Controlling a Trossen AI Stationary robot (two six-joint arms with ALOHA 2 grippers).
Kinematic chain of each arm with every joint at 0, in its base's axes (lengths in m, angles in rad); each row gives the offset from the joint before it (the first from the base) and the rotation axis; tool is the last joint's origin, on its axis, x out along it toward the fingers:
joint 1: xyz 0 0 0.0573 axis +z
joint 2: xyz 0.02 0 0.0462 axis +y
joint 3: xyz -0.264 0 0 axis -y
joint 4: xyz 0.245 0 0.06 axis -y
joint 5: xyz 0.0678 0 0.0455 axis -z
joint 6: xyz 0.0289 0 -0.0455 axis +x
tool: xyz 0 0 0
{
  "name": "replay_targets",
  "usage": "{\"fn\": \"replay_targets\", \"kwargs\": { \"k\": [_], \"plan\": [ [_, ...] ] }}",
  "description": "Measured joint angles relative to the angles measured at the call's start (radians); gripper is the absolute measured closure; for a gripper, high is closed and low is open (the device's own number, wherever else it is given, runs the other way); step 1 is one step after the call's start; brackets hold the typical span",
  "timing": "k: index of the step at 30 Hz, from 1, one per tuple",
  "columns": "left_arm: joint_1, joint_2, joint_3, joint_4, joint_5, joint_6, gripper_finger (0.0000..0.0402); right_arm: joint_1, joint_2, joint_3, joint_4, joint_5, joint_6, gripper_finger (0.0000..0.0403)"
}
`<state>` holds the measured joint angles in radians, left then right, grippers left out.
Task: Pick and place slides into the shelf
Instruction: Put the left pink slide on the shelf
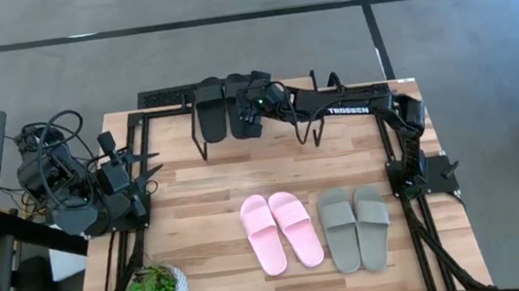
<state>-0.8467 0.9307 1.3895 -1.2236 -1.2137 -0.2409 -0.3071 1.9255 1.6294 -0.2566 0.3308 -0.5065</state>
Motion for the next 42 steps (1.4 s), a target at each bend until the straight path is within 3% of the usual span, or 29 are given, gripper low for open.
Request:
{"fn": "replay_targets", "kwargs": {
  "k": [12, 17, 22, 30, 36, 42],
  "plan": [
    [0.0, 0.0, 0.0, -0.022, 0.0, -0.007, 0.0297, 0.038, 0.0, 0.14, -0.332, -0.02, -0.017, 0.0219],
    [0.0, 0.001, 0.0, -0.024, 0.005, -0.016, 0.0297, 0.082, 0.0, 0.257, -0.575, -0.022, -0.009, 0.0219],
    [0.0, 0.007, -0.001, -0.024, 0.014, -0.021, 0.0297, 0.142, -0.001, 0.381, -0.835, -0.109, 0.041, 0.0222],
    [0.0, 0.005, -0.1, -0.013, -0.009, -0.031, 0.0297, 0.262, -0.023, 0.54, -1.186, -0.131, 0.17, 0.0241],
    [0.0, 0.005, -0.202, 0.106, -0.015, -0.016, 0.0297, 0.374, -0.142, 0.544, -1.202, -0.126, 0.287, 0.0257],
    [0.0, 0.006, -0.305, 0.342, 0.017, 0.126, 0.0297, 0.526, -0.234, 0.544, -1.204, -0.096, 0.395, 0.0273]
  ]
}}
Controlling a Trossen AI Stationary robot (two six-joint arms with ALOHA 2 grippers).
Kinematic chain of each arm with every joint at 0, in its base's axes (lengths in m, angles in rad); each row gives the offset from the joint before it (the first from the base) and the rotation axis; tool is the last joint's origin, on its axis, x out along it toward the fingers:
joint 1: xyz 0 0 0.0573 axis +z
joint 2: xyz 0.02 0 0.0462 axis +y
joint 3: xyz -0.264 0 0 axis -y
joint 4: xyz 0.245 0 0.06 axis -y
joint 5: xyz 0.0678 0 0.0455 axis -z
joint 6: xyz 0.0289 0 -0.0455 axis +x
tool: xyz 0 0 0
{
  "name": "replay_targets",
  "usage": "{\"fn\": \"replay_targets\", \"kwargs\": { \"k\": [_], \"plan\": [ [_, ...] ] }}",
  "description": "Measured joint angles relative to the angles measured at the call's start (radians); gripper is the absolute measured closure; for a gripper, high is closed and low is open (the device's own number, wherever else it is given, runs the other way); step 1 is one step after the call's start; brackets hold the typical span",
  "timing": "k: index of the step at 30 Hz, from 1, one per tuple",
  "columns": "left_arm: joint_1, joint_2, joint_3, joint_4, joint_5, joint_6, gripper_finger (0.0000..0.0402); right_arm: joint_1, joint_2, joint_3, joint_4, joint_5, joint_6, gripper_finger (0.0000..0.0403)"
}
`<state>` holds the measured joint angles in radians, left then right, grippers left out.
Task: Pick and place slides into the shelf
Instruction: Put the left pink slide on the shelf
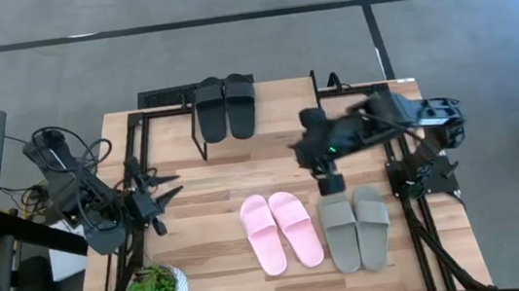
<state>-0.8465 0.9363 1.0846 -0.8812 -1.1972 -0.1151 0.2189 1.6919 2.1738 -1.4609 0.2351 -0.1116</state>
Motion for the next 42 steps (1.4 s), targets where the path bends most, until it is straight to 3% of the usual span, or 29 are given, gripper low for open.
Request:
{"fn": "replay_targets", "kwargs": {
  "k": [9, 18, 23, 26, 32, 38, 42],
  "plan": [
    [0.029, 0.0, -0.111, 0.366, 0.083, 0.214, 0.0297, 0.244, -0.022, -0.024, -0.11, 0.218, 0.207, 0.0284],
    [0.083, 0.016, -0.124, 0.458, 0.153, 0.299, 0.0297, 0.424, -0.019, -0.3, -0.085, 0.347, 0.409, 0.0284],
    [0.113, 0.026, -0.124, 0.458, 0.166, 0.309, 0.0297, 0.508, -0.019, -0.471, 0.024, 0.453, 0.519, 0.0284],
    [0.119, 0.033, -0.124, 0.469, 0.179, 0.329, 0.0297, 0.547, -0.019, -0.569, 0.175, 0.511, 0.52, 0.0284],
    [0.128, 0.033, -0.124, 0.494, 0.226, 0.347, 0.0297, 0.558, -0.019, -0.741, 0.413, 0.524, 0.483, 0.0284],
    [0.166, 0.078, -0.124, 0.496, 0.352, 0.313, 0.0297, 0.552, -0.019, -0.854, 0.508, 0.535, 0.522, 0.0284],
    [0.193, 0.154, -0.124, 0.53, 0.356, 0.328, 0.0297, 0.544, -0.019, -0.906, 0.574, 0.56, 0.523, 0.0284]
  ]
}}
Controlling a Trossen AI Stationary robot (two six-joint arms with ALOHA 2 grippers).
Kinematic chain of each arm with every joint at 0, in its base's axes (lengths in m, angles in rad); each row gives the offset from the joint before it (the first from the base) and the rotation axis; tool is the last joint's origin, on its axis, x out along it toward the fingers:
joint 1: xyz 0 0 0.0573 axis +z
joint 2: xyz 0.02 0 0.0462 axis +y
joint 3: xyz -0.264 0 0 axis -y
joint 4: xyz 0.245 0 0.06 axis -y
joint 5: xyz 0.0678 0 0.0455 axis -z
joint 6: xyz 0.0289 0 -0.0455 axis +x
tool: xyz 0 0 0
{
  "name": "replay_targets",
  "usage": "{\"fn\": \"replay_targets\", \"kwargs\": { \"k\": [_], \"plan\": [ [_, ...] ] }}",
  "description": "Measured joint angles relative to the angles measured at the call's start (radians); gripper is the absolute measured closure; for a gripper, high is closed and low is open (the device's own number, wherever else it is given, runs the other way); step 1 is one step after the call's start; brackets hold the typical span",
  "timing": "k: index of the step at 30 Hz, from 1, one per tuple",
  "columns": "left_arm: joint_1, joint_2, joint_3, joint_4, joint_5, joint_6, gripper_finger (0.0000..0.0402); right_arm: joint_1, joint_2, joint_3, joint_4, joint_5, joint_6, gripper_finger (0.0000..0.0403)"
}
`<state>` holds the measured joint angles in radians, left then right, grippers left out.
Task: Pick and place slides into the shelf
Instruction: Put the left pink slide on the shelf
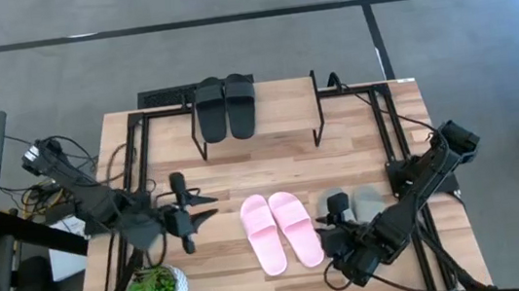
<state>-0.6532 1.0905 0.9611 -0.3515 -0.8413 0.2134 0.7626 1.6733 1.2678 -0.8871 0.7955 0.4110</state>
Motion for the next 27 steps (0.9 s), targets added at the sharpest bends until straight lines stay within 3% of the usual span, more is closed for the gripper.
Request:
{"fn": "replay_targets", "kwargs": {
  "k": [9, 19, 27],
  "plan": [
    [0.036, 0.179, 0.0, 0.122, 0.098, 0.016, 0.0297, -0.019, 0.0, -0.09, 0.144, 0.003, -0.033, 0.0284],
    [0.082, 0.37, 0.016, 0.215, 0.104, 0.013, 0.0297, -0.019, 0.0, -0.136, 0.167, 0.052, -0.019, 0.0284],
    [0.095, 0.517, 0.111, 0.211, 0.125, -0.028, 0.0297, -0.019, 0.0, -0.136, 0.155, 0.074, -0.018, 0.0284]
  ]
}}
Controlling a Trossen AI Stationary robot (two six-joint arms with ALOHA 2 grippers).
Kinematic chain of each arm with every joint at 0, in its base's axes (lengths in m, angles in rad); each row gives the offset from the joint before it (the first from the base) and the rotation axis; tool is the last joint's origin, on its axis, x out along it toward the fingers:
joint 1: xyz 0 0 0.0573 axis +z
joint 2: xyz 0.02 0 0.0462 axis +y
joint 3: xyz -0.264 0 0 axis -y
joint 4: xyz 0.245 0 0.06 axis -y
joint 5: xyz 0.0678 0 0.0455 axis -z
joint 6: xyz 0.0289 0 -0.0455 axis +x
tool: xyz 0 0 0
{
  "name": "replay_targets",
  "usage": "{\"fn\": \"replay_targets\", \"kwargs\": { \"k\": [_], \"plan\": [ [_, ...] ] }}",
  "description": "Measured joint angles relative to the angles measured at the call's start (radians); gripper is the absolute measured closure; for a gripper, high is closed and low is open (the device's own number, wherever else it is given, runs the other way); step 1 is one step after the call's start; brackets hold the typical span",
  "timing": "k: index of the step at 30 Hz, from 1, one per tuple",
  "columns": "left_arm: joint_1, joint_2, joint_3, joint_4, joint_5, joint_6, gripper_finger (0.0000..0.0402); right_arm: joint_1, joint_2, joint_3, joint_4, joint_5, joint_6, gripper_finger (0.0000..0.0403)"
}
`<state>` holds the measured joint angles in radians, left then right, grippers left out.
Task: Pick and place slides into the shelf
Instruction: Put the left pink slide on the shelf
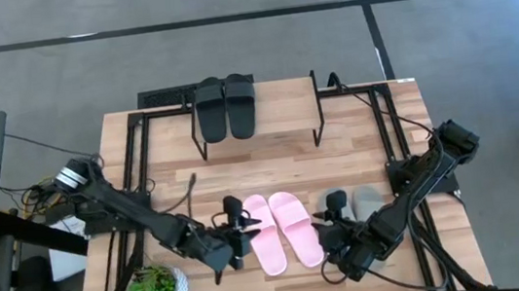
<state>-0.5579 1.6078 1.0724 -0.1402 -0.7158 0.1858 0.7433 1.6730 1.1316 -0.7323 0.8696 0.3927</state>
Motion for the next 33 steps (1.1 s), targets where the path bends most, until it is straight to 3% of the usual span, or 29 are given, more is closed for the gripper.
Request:
{"fn": "replay_targets", "kwargs": {
  "k": [4, 14, 33],
  "plan": [
    [0.0, 0.08, 0.081, -0.044, 0.01, -0.015, 0.0297, 0.0, 0.0, 0.0, -0.024, 0.004, 0.009, 0.0284],
    [0.017, 0.221, 0.308, -0.356, -0.004, -0.202, 0.0292, 0.003, 0.0, 0.0, -0.079, 0.019, 0.104, 0.0284],
    [0.031, 0.294, 0.313, -0.411, 0.044, -0.309, 0.0213, 0.021, 0.0, -0.004, -0.075, 0.029, 0.115, 0.0284]
  ]
}}
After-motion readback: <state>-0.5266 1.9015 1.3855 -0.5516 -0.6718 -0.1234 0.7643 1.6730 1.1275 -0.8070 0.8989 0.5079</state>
